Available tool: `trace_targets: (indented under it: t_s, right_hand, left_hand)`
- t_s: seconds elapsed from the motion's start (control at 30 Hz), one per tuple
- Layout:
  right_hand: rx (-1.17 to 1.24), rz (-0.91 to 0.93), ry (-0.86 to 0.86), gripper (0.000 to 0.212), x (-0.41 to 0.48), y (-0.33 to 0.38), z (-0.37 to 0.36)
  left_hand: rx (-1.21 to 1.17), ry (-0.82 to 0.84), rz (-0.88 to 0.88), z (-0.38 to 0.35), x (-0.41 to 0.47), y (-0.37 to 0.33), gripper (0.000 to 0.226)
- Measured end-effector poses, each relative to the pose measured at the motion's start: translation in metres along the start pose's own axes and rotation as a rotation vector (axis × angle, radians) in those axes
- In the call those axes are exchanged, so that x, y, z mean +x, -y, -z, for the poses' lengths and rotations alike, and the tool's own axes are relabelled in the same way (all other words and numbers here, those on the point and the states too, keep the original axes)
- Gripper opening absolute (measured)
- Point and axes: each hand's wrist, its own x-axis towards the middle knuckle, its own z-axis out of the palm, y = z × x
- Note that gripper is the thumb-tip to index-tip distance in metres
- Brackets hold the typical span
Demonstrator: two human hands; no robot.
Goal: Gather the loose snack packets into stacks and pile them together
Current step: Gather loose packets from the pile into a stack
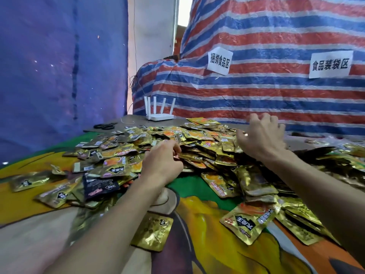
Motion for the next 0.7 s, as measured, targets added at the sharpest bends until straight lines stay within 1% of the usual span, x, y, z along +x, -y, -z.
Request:
trace_targets:
  t_s: [0.07,0.1,0.17,0.23,0.3,0.37,0.4,0.47,0.5,0.6,0.67,0.7]
  right_hand:
    - [0.163,0.223,0.143,0.044,-0.015,0.028,-0.002]
    - [0.192,0.304,0.237,0.044,-0.023,0.04,-0.007]
    - [0.154,0.403,0.387,0.05,-0.037,0.062,-0.024]
    - [0.097,0.41,0.494,0.061,-0.047,0.075,-0.045]
    - [0.099,0.335,0.578,0.073,-0.049,0.081,-0.064]
    - [0.165,0.238,0.63,0.081,-0.045,0.083,-0.077]
    - [0.19,0.201,0.641,0.082,-0.043,0.085,-0.083]
    - [0.177,0.162,0.632,0.079,-0.041,0.088,-0.092]
    - [0.147,0.163,0.603,0.073,-0.041,0.09,-0.095]
    - [0.105,0.204,0.406,0.035,-0.042,0.093,-0.098]
    - [0.148,0.213,0.298,0.022,-0.044,0.092,-0.095]
    - [0.174,0.212,0.266,0.019,-0.046,0.091,-0.092]
  left_hand:
    - [0.135,0.166,-0.012,0.008,0.002,-0.002,0.051]
    - [0.243,0.287,-0.02,0.012,0.004,-0.003,0.059]
    - [0.482,0.527,-0.012,0.023,0.011,0.0,0.078]
    - [0.653,0.672,0.048,0.038,0.016,0.008,0.096]
    - [0.785,0.72,0.131,0.053,0.019,0.022,0.109]
    - [0.867,0.752,0.206,0.066,0.017,0.036,0.123]
    - [0.855,0.762,0.237,0.071,0.017,0.044,0.121]
    - [0.774,0.737,0.269,0.075,0.016,0.059,0.096]
    - [0.75,0.7,0.261,0.076,0.015,0.065,0.084]
    - [0.78,0.568,0.165,0.072,0.008,0.074,0.049]
    - [0.83,0.497,0.076,0.07,0.004,0.073,0.027]
    - [0.839,0.466,0.05,0.069,0.003,0.072,0.025]
